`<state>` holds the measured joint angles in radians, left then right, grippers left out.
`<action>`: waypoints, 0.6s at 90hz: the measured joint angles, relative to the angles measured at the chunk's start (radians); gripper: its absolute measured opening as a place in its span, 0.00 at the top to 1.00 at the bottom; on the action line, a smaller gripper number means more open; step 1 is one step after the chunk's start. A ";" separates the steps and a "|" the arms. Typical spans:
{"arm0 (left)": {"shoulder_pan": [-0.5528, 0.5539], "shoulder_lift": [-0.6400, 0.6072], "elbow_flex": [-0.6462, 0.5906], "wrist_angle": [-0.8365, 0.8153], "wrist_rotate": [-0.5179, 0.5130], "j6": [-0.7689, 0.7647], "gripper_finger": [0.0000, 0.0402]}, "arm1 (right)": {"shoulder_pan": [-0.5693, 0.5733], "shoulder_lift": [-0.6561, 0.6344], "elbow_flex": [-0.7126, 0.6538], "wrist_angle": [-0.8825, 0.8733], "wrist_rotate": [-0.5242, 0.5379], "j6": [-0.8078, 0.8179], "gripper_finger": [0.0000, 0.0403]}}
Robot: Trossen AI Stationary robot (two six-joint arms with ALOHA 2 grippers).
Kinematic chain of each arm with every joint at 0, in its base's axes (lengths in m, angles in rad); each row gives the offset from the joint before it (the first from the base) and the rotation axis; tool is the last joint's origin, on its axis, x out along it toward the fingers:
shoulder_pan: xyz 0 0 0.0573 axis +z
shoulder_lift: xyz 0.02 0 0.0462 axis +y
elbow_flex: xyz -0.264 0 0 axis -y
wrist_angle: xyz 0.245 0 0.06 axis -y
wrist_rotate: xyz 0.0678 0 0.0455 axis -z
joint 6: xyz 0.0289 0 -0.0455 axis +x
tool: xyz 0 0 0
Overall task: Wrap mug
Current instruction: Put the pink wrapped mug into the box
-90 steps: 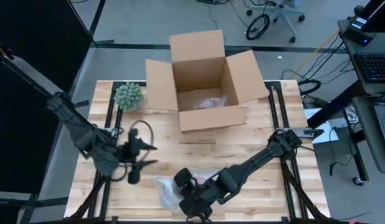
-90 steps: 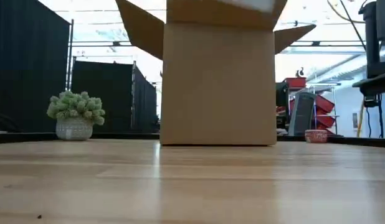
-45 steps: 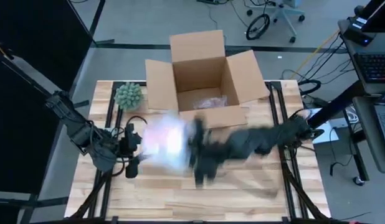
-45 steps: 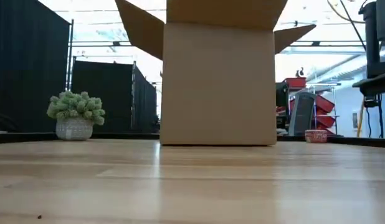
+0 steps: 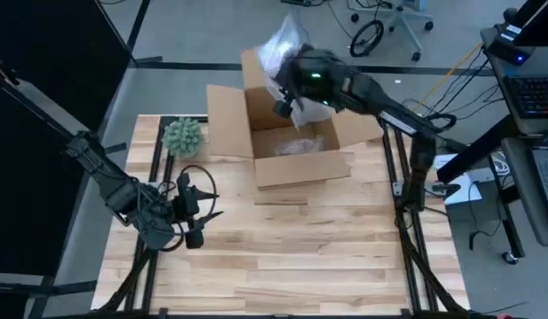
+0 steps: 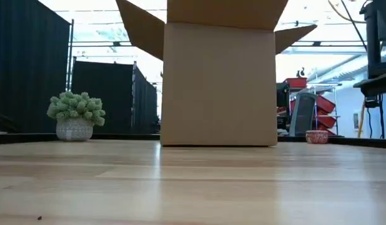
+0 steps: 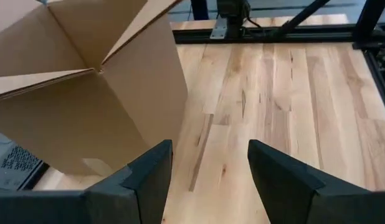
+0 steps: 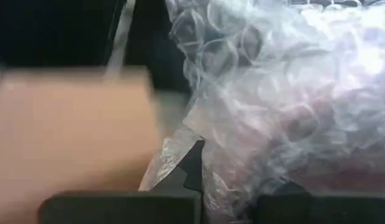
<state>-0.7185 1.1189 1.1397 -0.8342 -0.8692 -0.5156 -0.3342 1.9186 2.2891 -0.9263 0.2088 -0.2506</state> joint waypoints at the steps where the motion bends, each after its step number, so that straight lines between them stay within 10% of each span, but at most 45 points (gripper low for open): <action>1: 0.000 0.001 0.000 -0.001 0.000 0.000 0.51 | -0.001 0.007 -0.001 -0.021 -0.015 0.005 0.96; 54: 0.000 0.084 -0.001 -0.010 -0.001 -0.082 0.51 | -0.002 0.510 0.004 -0.221 -0.107 0.184 0.96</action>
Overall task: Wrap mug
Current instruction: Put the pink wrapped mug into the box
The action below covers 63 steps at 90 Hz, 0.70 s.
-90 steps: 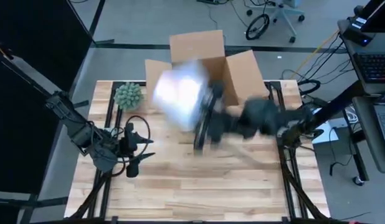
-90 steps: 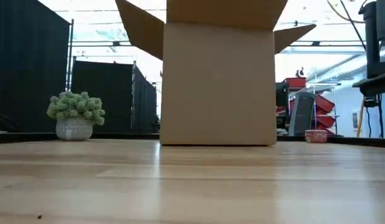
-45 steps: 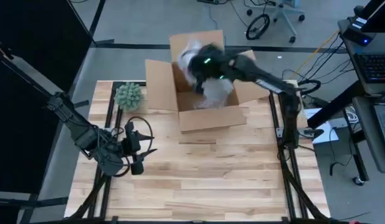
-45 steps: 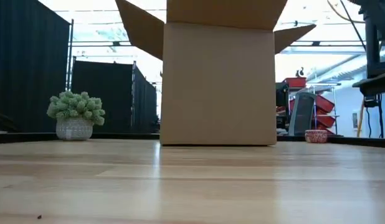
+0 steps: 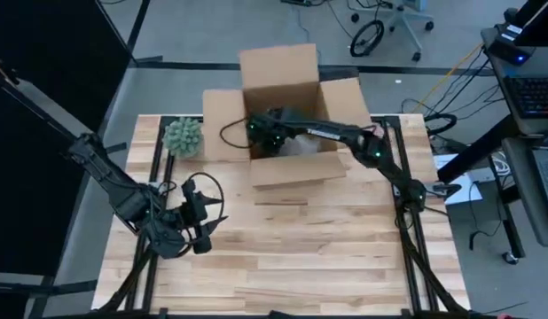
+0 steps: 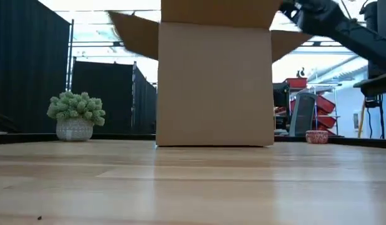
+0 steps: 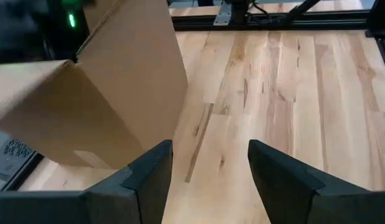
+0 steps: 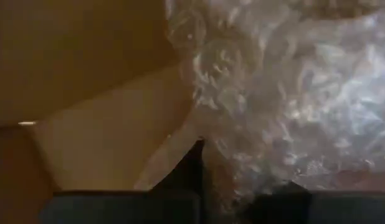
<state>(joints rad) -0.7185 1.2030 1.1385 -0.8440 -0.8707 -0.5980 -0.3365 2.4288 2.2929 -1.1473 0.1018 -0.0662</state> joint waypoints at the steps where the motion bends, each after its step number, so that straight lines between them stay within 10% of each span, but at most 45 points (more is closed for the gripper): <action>1: 0.000 0.002 0.000 0.001 0.002 0.000 0.51 | 0.000 0.005 0.000 0.003 -0.006 0.001 0.96; 63: -0.004 0.039 0.000 0.006 0.063 -0.052 0.51 | -0.030 -0.104 -0.005 0.003 -0.081 0.189 0.25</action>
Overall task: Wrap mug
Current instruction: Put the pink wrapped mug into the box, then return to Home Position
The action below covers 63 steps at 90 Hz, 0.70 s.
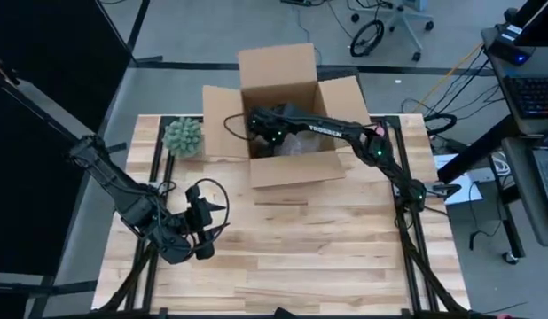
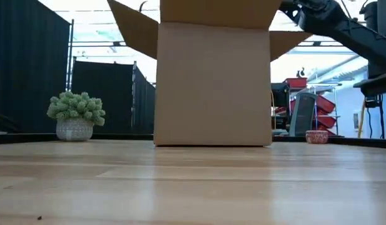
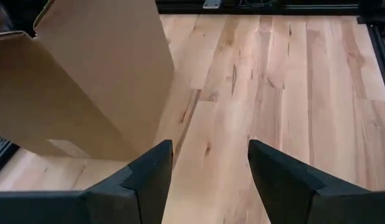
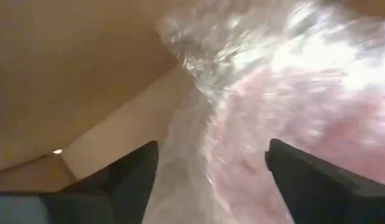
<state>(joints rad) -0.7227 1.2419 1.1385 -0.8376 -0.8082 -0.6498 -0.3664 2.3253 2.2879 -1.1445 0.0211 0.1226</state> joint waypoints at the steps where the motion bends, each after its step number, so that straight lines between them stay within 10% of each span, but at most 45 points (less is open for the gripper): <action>1: 0.000 0.000 0.000 0.000 0.000 0.000 0.51 | 0.000 -0.005 0.000 0.000 0.000 0.000 0.24; 63: 0.005 0.000 0.000 -0.012 0.021 -0.050 0.51 | 0.029 -0.424 0.004 0.017 -0.180 -0.026 0.26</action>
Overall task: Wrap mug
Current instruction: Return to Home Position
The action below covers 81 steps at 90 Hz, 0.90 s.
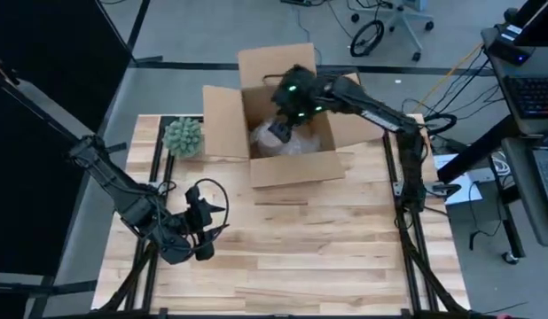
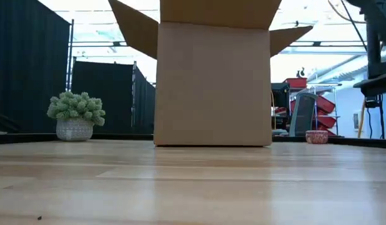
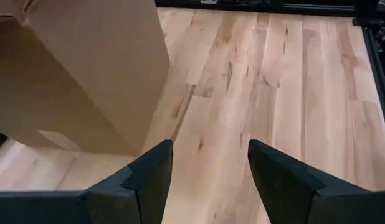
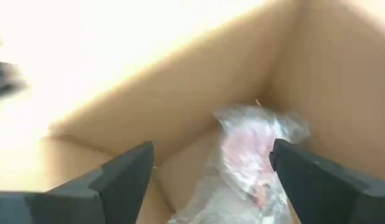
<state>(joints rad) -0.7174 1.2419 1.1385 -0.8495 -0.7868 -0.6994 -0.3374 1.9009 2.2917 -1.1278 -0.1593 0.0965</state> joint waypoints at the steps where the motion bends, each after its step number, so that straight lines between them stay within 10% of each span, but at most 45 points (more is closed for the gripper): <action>1: 0.001 0.000 0.000 0.000 0.000 0.000 0.51 | 0.005 -0.010 0.000 -0.001 -0.011 -0.001 0.27; 28: 0.005 0.000 0.000 0.002 -0.003 0.024 0.58 | 0.197 -0.209 0.000 -0.137 -0.023 -0.067 0.56; 57: 0.002 0.000 0.000 -0.009 -0.001 0.027 0.93 | 0.603 -0.237 -0.012 -0.243 0.113 0.037 0.92; 81: 0.006 -0.001 -0.043 -0.025 0.022 0.026 1.00 | 0.886 -0.327 -0.412 -0.068 0.336 0.262 0.99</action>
<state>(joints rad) -0.7112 1.2407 1.0956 -0.8743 -0.7653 -0.6732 0.5481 1.5737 1.8801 -1.1959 0.1768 0.3580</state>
